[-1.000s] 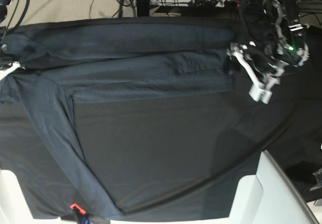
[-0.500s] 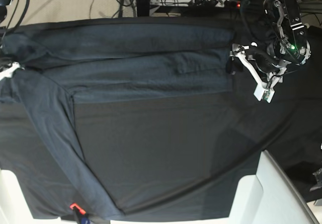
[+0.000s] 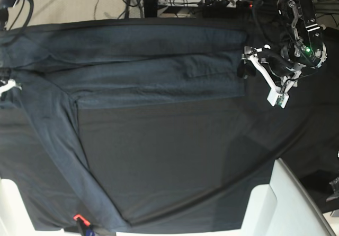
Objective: Fold the T-shirt properly
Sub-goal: 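Hold the folded layer with both grippers and smooth it flat, then open the right gripper and lift it off the folded shirt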
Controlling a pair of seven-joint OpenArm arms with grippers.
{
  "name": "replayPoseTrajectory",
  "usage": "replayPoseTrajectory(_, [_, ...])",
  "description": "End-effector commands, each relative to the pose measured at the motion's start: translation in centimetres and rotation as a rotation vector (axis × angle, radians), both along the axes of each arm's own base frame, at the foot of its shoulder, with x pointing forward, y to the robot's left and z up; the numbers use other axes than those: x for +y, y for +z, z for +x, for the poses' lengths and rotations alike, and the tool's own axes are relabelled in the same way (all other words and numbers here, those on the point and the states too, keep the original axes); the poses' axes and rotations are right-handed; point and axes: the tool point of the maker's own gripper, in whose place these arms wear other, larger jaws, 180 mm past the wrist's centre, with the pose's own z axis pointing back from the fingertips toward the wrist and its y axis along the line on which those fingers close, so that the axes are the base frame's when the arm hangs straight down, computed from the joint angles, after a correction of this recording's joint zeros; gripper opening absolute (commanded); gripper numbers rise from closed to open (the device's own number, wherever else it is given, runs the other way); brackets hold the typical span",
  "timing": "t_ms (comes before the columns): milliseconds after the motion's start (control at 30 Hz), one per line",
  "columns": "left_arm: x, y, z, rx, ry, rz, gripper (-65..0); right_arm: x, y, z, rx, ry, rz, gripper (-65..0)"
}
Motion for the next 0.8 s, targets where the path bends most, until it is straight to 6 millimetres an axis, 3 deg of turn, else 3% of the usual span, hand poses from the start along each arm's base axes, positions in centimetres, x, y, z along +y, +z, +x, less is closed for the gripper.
replayPoseTrajectory(0, [0.2,0.9,0.7,-0.038,-0.003,0.001,-12.3,-1.1,1.3,1.2,-0.035,-0.004,-0.021,-63.0])
replayPoseTrajectory(267, [0.2,0.7,0.6,-0.033,0.0,-0.001,-12.3,-1.7,-1.3,2.6,0.01,-0.052,0.066,-64.7])
replayPoseTrajectory(767, [0.3,0.7,0.6,-0.031,0.0,0.0,-12.3,-5.0,-4.1,4.2,0.007,-0.154,0.149,-64.7])
